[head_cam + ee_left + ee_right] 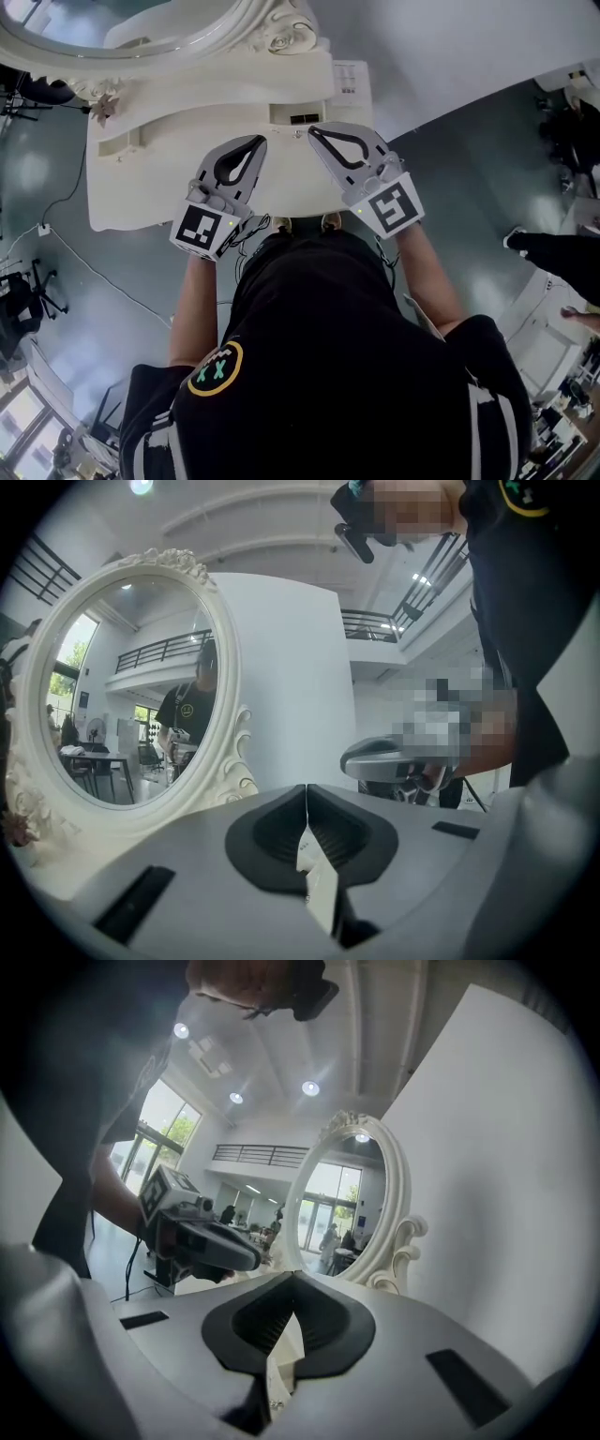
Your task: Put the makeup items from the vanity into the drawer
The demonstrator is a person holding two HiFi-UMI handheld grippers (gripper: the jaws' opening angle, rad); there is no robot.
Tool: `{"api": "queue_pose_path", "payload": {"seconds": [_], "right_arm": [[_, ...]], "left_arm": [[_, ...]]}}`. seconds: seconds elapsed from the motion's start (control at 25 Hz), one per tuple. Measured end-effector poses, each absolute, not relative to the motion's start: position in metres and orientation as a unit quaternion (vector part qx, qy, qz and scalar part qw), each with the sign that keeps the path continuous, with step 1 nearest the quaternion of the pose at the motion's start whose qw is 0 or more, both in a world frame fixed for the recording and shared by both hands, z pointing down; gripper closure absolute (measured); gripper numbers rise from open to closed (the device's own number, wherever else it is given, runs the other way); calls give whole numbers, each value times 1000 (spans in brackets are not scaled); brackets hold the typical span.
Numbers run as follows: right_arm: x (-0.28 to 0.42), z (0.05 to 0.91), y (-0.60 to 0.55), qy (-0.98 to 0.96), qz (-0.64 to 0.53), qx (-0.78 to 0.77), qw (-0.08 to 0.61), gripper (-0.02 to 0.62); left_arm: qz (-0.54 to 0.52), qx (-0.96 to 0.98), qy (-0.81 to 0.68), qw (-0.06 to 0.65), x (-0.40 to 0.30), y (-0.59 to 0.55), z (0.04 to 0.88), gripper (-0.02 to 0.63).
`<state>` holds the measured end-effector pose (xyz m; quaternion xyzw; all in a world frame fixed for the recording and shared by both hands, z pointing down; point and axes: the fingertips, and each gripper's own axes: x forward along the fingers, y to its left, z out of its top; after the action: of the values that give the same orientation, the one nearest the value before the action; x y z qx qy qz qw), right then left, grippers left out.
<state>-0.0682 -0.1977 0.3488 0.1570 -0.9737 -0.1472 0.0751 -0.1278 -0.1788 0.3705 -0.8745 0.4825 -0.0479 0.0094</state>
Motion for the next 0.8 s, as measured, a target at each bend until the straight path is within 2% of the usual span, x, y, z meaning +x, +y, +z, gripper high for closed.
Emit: {"api": "queue_pose_path", "payload": {"seconds": [0.08,0.12,0.36,0.8], "right_arm": [[-64,333,-189,-978,-98,185,12,572],[-62,331,-185,-978,-87,192,5,574],[-58,345,-182,-976,-76,201,26,572],[-53,342,-191,-972,-79,219,18,575]], "left_arm": [[-47,-877,478,11,-124,-179,369,583],[-46,-878,477,11,-123,-179,369,583],[-48,-881,471,9,-119,-182,370,583],[-48,-882,469,12,-116,-182,368,583]]}}
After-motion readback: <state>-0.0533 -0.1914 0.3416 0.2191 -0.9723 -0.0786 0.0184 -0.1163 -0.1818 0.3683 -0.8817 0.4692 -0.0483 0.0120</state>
